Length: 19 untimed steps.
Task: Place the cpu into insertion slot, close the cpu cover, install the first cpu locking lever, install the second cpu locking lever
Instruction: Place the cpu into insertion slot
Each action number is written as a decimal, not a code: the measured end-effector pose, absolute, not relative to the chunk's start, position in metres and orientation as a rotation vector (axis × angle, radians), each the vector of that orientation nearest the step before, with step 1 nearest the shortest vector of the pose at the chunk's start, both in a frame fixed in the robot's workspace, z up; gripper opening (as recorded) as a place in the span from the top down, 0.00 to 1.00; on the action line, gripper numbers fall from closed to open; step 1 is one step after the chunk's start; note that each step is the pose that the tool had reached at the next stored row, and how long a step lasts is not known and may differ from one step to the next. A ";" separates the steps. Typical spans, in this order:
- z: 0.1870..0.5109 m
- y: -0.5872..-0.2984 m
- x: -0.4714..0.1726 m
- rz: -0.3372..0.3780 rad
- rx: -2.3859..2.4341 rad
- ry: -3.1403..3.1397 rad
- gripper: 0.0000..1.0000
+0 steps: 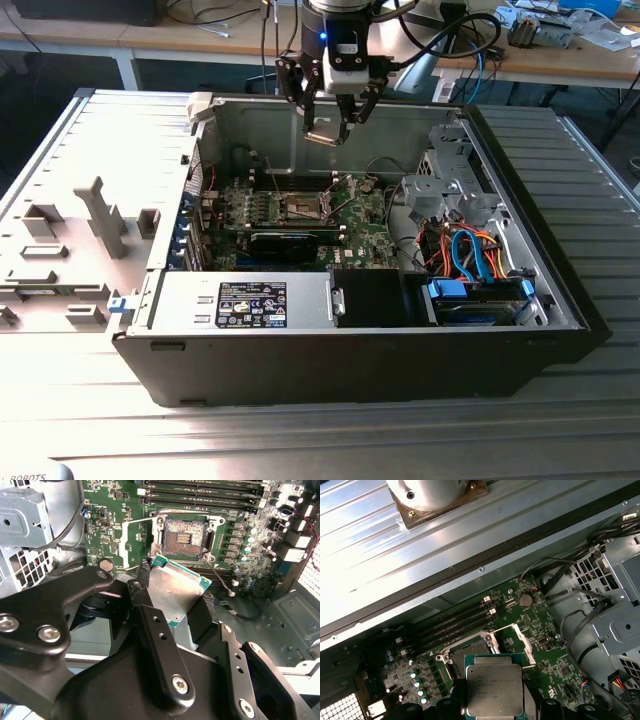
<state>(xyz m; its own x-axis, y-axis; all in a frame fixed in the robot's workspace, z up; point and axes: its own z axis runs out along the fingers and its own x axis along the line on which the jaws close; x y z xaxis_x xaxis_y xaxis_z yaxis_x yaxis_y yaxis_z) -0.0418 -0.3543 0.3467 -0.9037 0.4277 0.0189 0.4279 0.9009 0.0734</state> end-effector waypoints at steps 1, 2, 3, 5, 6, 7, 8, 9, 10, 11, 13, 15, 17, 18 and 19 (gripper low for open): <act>0.347 -0.354 -0.042 -0.119 -0.692 -3.060 0.46; 0.347 -0.354 -0.042 -0.119 -0.694 -3.059 0.46; 0.347 -0.354 -0.042 -0.119 -0.696 -3.059 0.46; 0.347 -0.354 -0.042 -0.119 -0.700 -3.058 0.46; 0.347 -0.354 -0.042 -0.119 -0.702 -3.058 0.46; 0.347 -0.354 -0.042 -0.119 -0.705 -3.057 0.46; 0.347 -0.354 -0.042 -0.119 -0.708 -3.057 0.46; 0.347 -0.354 -0.042 -0.119 -0.710 -3.056 0.46; 0.347 -0.354 -0.042 -0.119 -0.712 -3.056 0.46; 0.347 -0.354 -0.042 -0.119 -0.714 -3.055 0.46; 0.347 -0.354 -0.042 -0.119 -0.721 -3.054 0.46; 0.347 -0.354 -0.042 -0.119 -0.724 -3.053 0.46; 0.347 -0.354 -0.042 -0.119 -0.731 -3.052 0.46; 0.347 -0.354 -0.042 -0.119 -0.734 -3.051 0.46; 0.347 -0.354 -0.042 -0.119 -0.736 -3.051 0.46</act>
<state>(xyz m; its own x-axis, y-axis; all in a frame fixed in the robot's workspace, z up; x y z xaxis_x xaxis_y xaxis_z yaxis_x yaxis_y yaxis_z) -0.0419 -0.3543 0.3466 -0.8903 0.4550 0.0189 0.4551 0.8874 0.0734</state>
